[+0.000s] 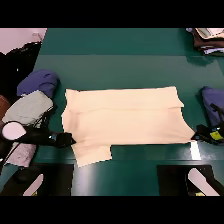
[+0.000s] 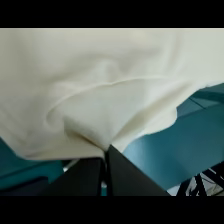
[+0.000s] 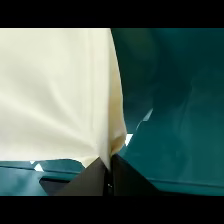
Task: Fold the shirts.
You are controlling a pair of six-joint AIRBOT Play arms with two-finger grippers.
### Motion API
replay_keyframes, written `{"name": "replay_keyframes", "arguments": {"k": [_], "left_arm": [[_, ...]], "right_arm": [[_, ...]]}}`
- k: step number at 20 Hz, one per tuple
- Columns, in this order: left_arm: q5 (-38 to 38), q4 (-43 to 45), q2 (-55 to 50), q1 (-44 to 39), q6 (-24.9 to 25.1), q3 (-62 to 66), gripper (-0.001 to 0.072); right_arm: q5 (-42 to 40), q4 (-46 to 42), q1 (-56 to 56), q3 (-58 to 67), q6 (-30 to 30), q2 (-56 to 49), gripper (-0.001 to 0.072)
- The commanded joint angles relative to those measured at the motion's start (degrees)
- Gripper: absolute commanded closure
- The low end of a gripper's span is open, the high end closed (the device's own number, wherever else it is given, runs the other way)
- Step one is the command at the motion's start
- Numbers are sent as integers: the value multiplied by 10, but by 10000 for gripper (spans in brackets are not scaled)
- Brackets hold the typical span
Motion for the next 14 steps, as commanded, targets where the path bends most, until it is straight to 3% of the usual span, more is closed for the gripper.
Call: {"name": "replay_keyframes", "arguments": {"k": [1,5,10,14], "left_arm": [[-72,12,50,0,-47,33,684],[17,54,-18,0,-25,119,684],[145,98,-214,0,18,215,683],[214,102,-347,0,18,288,682]], "right_arm": [[38,-15,3,14,17,71,698],[-2,23,51,97,34,16,698],[-56,27,134,239,49,-137,698],[-58,30,169,345,61,-263,697]]}}
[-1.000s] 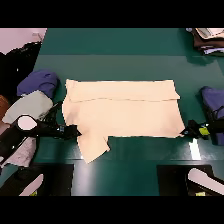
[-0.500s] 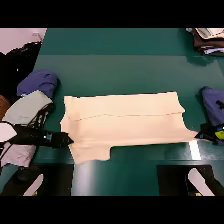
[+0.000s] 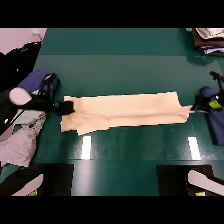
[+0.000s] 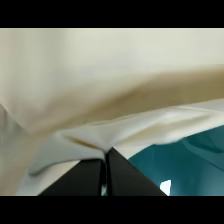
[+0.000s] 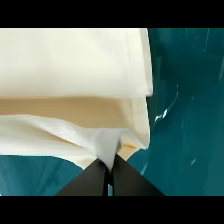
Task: Fold the shirts.
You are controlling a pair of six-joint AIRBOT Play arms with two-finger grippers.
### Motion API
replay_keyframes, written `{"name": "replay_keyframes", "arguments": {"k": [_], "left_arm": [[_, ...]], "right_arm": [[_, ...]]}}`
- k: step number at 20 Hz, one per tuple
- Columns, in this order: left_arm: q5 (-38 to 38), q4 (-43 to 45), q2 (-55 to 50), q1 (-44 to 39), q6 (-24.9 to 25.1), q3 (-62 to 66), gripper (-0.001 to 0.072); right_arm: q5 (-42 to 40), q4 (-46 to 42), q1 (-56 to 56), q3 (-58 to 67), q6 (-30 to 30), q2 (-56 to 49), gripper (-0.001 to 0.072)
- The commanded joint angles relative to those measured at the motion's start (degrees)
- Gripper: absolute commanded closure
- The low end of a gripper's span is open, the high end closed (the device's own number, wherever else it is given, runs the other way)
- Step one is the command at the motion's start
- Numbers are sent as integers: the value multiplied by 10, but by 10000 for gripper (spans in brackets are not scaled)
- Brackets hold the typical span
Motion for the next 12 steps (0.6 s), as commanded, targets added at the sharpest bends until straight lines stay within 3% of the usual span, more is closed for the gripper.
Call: {"name": "replay_keyframes", "arguments": {"k": [1,4,5,6,7,12], "left_arm": [[78,12,-111,0,8,65,682],[97,11,-138,0,8,84,679],[97,11,-138,0,8,85,451],[96,11,-138,0,4,85,135],[92,11,-137,0,4,85,98],[2,13,-136,0,25,134,108]], "right_arm": [[-11,19,30,93,10,-105,696],[-11,92,28,158,9,-169,695],[-10,109,28,182,7,-190,662],[-10,122,28,202,7,-207,450],[-8,126,28,223,7,-221,277],[29,126,-3,226,-32,-223,264]]}}
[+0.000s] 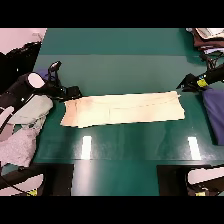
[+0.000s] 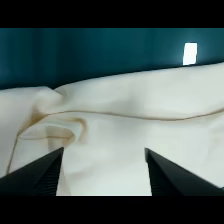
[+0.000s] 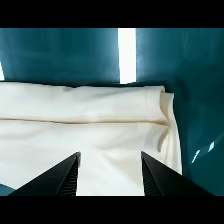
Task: Fold the shirts.
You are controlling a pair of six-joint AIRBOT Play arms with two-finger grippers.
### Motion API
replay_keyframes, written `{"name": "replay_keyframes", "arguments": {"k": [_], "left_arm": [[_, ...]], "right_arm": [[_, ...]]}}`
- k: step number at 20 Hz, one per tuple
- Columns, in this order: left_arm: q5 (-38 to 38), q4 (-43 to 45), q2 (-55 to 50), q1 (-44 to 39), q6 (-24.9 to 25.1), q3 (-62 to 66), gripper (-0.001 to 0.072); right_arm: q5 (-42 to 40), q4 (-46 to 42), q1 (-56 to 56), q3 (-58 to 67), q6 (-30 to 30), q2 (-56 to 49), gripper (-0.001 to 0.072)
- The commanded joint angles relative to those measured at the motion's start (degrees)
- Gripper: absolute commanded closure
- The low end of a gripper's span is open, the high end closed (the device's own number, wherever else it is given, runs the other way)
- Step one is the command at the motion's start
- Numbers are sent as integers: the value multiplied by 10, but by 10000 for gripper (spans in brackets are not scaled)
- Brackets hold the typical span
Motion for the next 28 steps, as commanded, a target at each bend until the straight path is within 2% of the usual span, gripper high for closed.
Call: {"name": "replay_keyframes", "arguments": {"k": [1,2,3,4,5,7,9,14,16,17,18,22,26,28], "left_arm": [[-69,0,-3,0,21,38,110],[-84,0,-3,0,22,44,314],[-88,-6,-3,0,33,45,605],[-89,-18,-3,0,47,45,673],[-87,-28,-3,0,50,45,674],[-81,-51,-4,0,50,45,674],[-67,-61,-5,-1,50,45,682],[-28,-66,-5,-45,49,45,683],[5,-67,-11,-71,42,47,683],[13,-70,-23,-82,40,52,683],[14,-76,-43,-93,40,63,683],[9,-127,-159,-147,45,142,683],[-3,-134,-280,-215,44,256,683],[-8,-150,-323,-241,43,300,683]], "right_arm": [[25,12,-35,-22,-34,2,264],[24,20,-53,-49,-43,11,263],[23,30,-72,-80,-59,18,264],[23,42,-92,-108,-71,20,261],[23,59,-109,-131,-85,17,251],[23,98,-134,-165,-99,-1,178],[19,125,-134,-180,-103,-29,178],[23,124,-71,-144,-103,-86,186],[22,124,-52,-136,-118,-88,442],[27,123,-47,-131,-124,-87,595],[33,125,-47,-128,-128,-82,699],[41,140,-47,-128,-114,-2,699],[45,271,-42,-127,-93,104,698],[46,289,-22,-113,-77,140,698]]}}
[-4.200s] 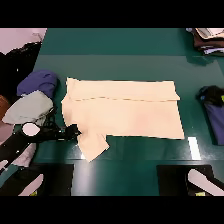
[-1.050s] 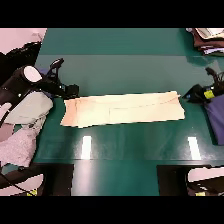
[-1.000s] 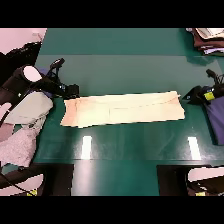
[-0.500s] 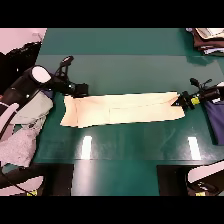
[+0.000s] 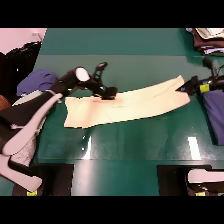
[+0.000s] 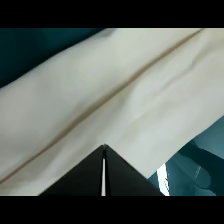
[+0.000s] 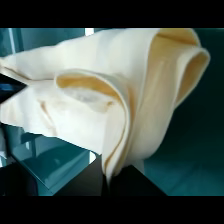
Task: Fold the shirts.
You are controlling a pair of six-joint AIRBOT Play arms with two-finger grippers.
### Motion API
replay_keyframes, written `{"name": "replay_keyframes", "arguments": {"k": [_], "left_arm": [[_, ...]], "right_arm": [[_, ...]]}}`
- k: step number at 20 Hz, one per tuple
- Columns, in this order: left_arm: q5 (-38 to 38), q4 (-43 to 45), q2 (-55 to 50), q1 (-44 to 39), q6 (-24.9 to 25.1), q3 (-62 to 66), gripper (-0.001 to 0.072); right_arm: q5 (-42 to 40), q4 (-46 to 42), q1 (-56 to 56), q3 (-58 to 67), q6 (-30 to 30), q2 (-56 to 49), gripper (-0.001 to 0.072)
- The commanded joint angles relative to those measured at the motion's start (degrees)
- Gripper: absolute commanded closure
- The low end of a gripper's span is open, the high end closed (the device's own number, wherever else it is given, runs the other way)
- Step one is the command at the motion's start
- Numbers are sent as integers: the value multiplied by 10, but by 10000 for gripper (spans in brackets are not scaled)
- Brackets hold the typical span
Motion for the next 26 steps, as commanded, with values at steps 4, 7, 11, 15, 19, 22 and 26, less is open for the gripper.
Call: {"name": "replay_keyframes", "arguments": {"k": [4,7,11,15,19,22,26], "left_arm": [[-4,-27,-106,-70,-4,99,683],[5,-29,-110,-73,-5,99,683],[7,-26,-111,-73,-4,99,683],[2,-25,-100,-54,-18,100,683],[-30,34,-36,18,-18,100,683],[-59,116,43,88,-18,100,682],[-82,185,143,183,-18,100,682]], "right_arm": [[5,61,91,96,54,75,699],[1,61,157,149,62,72,698],[-21,60,227,172,63,70,698],[-32,57,268,171,42,70,698],[-54,57,312,171,40,69,698],[-87,58,376,172,30,46,698],[-200,62,510,172,-9,-23,685]]}}
